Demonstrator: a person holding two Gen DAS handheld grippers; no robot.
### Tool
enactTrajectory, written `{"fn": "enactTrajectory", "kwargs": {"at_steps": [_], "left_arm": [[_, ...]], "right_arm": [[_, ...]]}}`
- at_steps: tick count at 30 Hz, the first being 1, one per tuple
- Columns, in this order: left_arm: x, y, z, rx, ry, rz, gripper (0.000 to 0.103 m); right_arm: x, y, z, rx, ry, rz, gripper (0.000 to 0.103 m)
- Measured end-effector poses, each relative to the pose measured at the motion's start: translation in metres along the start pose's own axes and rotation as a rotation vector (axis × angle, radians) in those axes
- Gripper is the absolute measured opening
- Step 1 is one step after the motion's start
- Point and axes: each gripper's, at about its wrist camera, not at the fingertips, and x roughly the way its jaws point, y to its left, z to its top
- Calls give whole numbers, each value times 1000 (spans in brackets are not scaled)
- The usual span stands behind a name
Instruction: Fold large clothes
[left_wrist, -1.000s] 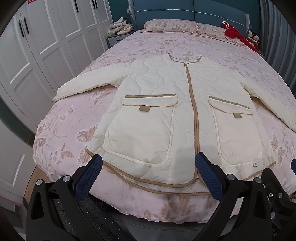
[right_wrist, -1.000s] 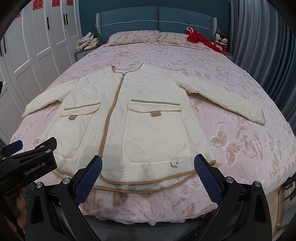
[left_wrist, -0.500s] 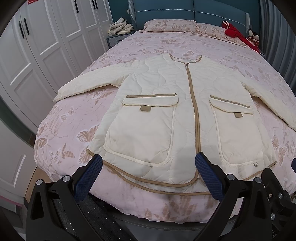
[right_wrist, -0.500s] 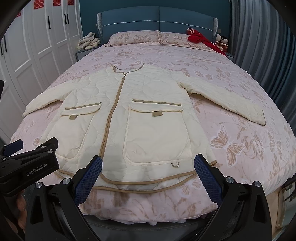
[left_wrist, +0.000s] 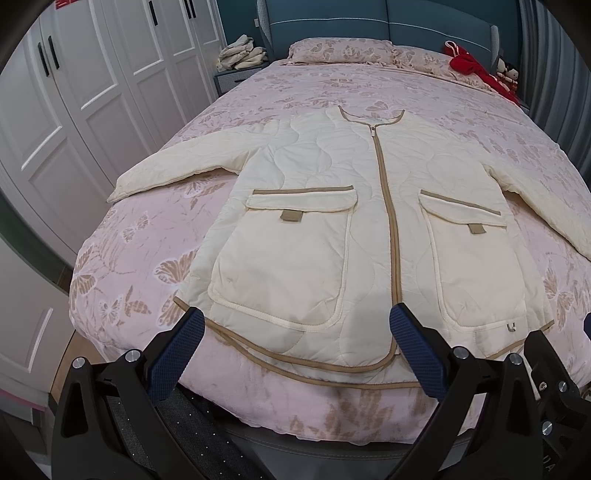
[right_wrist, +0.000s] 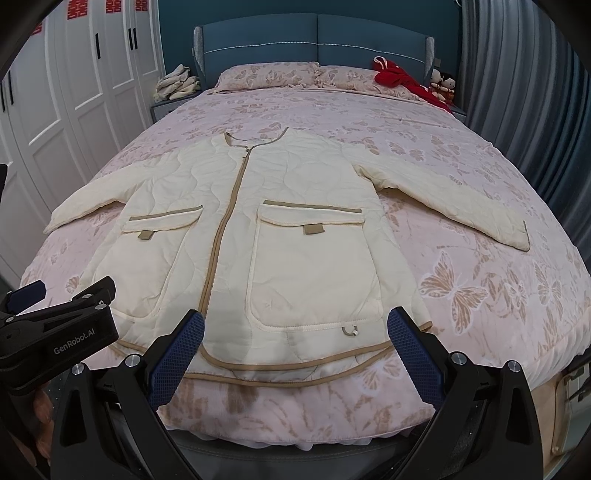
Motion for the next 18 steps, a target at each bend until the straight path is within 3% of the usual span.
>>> {"fn": "enactTrajectory", "kwargs": {"at_steps": [18], "left_arm": [[0, 3, 1, -8, 5, 8, 98]], "right_arm": [[0, 2, 4, -3, -3, 0, 98]]}}
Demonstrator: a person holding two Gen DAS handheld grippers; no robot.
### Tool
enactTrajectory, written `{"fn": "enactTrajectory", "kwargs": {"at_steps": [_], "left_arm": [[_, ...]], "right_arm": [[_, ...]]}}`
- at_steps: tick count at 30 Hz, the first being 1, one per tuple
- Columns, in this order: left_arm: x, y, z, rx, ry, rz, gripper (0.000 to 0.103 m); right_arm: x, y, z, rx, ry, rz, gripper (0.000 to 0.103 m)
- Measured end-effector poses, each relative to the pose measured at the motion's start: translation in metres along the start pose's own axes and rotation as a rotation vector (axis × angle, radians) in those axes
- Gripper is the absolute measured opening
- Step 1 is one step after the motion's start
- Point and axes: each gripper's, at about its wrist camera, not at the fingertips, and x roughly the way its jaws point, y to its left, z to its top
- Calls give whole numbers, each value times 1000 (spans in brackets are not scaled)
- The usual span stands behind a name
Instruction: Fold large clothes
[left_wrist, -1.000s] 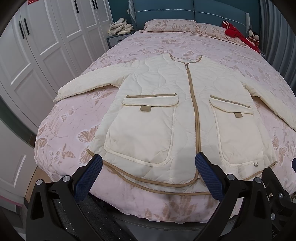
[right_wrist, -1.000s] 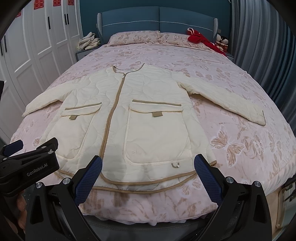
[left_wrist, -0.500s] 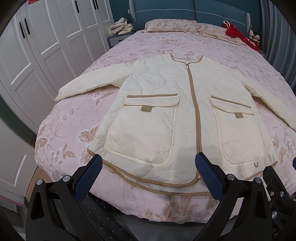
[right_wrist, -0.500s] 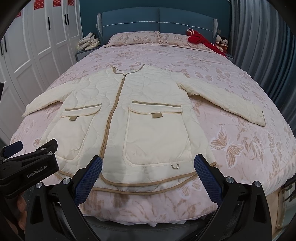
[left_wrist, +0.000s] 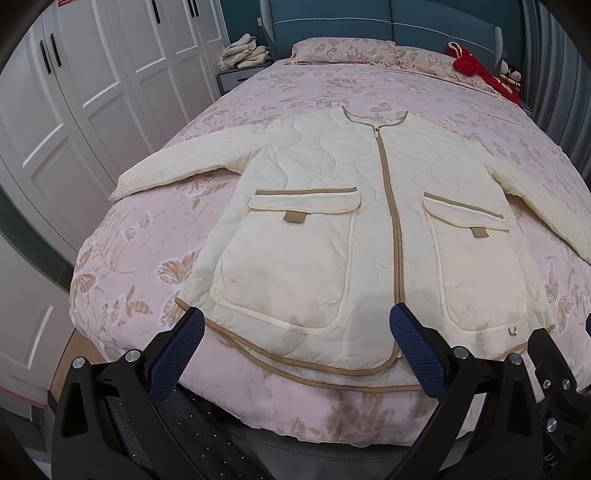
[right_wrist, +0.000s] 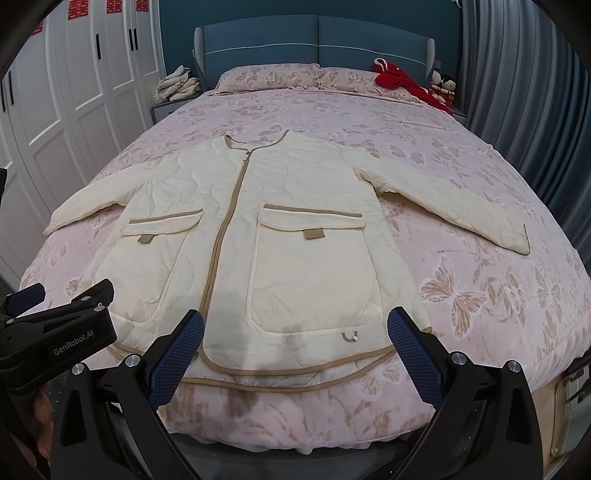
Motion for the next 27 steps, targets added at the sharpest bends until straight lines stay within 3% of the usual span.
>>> {"fn": "enactTrajectory", "kwargs": {"at_steps": [27], "left_arm": [[3, 2, 2, 0, 3, 1, 98]], "right_arm": [[4, 0, 6, 2, 9, 1, 98]]}}
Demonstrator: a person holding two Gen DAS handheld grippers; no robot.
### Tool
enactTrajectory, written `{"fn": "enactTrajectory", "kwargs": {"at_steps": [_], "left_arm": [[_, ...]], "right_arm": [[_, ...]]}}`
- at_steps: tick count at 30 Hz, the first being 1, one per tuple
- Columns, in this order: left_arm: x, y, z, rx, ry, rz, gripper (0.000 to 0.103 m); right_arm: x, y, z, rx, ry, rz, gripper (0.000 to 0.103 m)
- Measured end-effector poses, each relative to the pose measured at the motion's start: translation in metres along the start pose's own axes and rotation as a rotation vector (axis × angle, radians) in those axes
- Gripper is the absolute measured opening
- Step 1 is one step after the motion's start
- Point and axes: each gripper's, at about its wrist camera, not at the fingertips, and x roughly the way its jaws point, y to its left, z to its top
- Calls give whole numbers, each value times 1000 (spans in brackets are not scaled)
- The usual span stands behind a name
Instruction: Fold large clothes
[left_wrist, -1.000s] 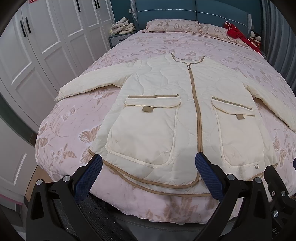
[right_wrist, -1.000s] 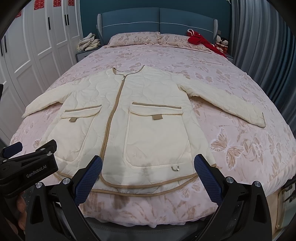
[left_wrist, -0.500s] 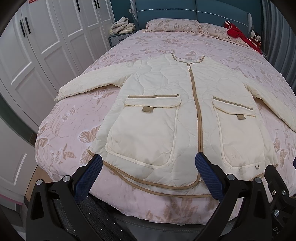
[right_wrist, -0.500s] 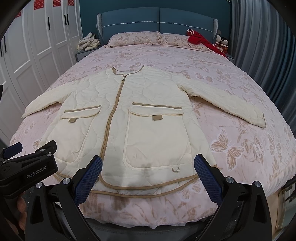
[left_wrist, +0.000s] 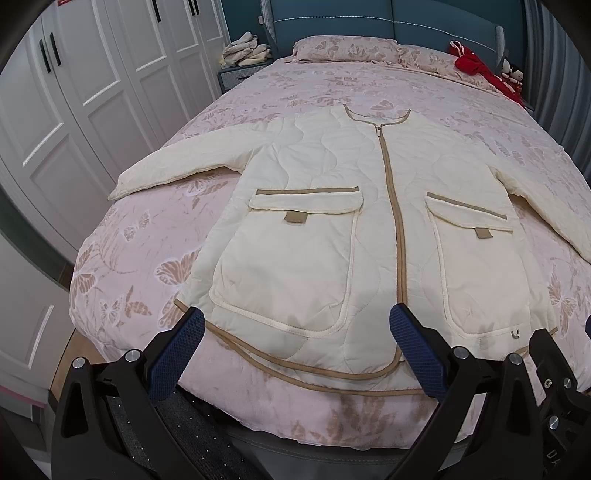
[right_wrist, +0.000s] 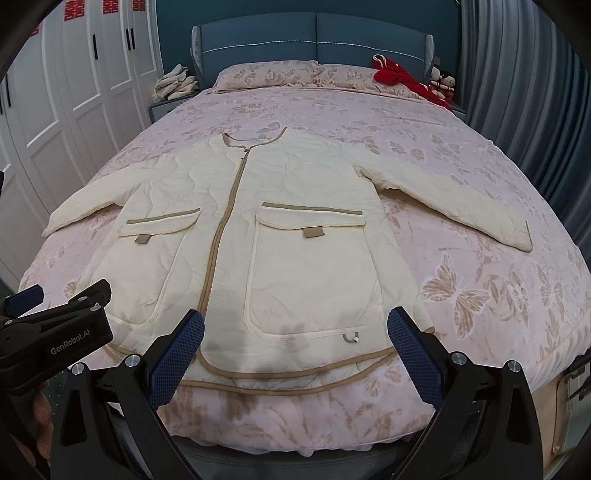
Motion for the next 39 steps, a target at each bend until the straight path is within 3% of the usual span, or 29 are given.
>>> {"fn": "enactTrajectory", "kwargs": {"at_steps": [13, 17, 25, 31, 35, 39], "left_arm": [[9, -1, 3, 6, 10, 4, 98], [18, 1, 7, -6, 32, -23, 98], [48, 13, 14, -66, 94, -31, 98], [71, 22, 23, -116, 120, -13, 98], [86, 24, 31, -132, 148, 28, 98], [102, 21, 37, -135, 177, 65, 98]], "right_arm": [[7, -10, 1, 16, 6, -2, 98], [20, -44, 13, 89, -2, 28, 98], [76, -211, 51, 483, -23, -6, 97], [134, -344, 54, 782, -36, -68, 97], [165, -398, 51, 924, -47, -101, 97], [187, -429, 47, 993, -53, -108, 97]]}}
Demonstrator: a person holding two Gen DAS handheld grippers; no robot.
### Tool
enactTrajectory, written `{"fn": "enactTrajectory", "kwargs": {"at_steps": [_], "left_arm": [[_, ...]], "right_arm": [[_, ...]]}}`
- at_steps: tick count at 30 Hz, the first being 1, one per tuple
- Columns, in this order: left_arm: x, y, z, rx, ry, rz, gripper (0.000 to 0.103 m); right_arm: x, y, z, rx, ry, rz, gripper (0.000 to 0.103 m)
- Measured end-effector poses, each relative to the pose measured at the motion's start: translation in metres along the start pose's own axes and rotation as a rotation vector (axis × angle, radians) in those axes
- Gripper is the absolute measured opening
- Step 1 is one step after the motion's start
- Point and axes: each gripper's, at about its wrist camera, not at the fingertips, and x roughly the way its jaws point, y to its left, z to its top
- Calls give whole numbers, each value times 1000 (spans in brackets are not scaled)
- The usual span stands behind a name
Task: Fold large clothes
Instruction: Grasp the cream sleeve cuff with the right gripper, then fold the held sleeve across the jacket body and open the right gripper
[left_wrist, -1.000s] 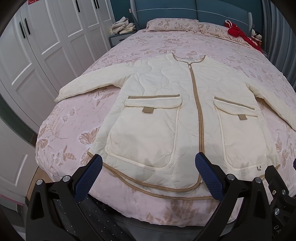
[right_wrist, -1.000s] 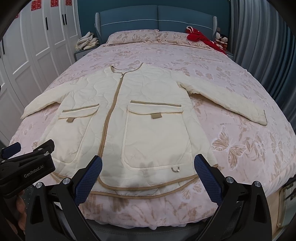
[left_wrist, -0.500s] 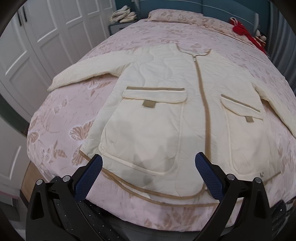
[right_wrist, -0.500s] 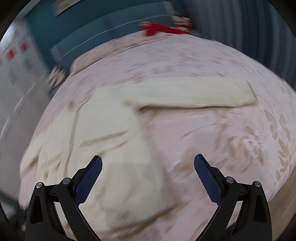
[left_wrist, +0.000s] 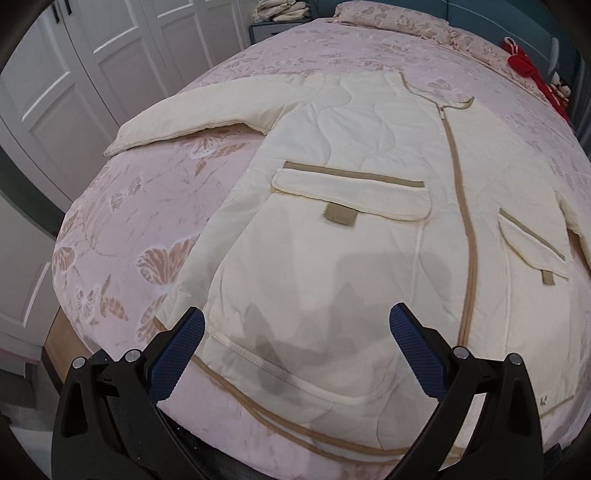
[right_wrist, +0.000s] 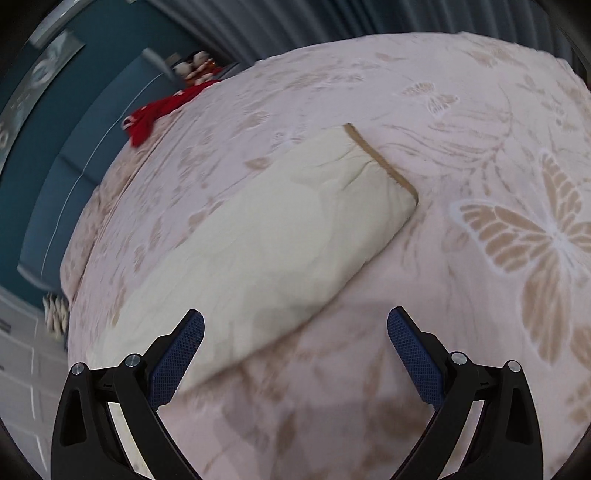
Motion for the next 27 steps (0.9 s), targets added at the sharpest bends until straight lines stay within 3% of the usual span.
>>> {"fn": "enactTrajectory", "kwargs": {"at_steps": [2, 5, 8, 9, 10, 12, 18, 23, 27], "left_arm": [[4, -3, 3, 9, 1, 18, 98], [11, -9, 6, 32, 5, 36, 98], [15, -12, 10, 36, 7, 33, 98], [16, -11, 12, 35, 7, 32, 98], [17, -11, 13, 32, 7, 32, 98], [18, -9, 16, 25, 3, 32, 98], [20, 0, 28, -41, -1, -8, 98], [16, 8, 38, -81, -22, -45, 98], [13, 24, 46, -120, -44, -59, 98]], "right_arm": [[10, -3, 8, 21, -13, 6, 95], [19, -1, 13, 38, -22, 6, 79], [25, 10, 19, 40, -36, -1, 54], [25, 16, 21, 35, -51, 5, 31], [20, 27, 24, 18, -80, 24, 19], [7, 50, 27, -29, -124, 72, 16], [-51, 190, 1, -328, -176, 357, 14], [-95, 322, -84, -661, -120, 598, 14], [-102, 395, -170, -837, 27, 747, 14]]}}
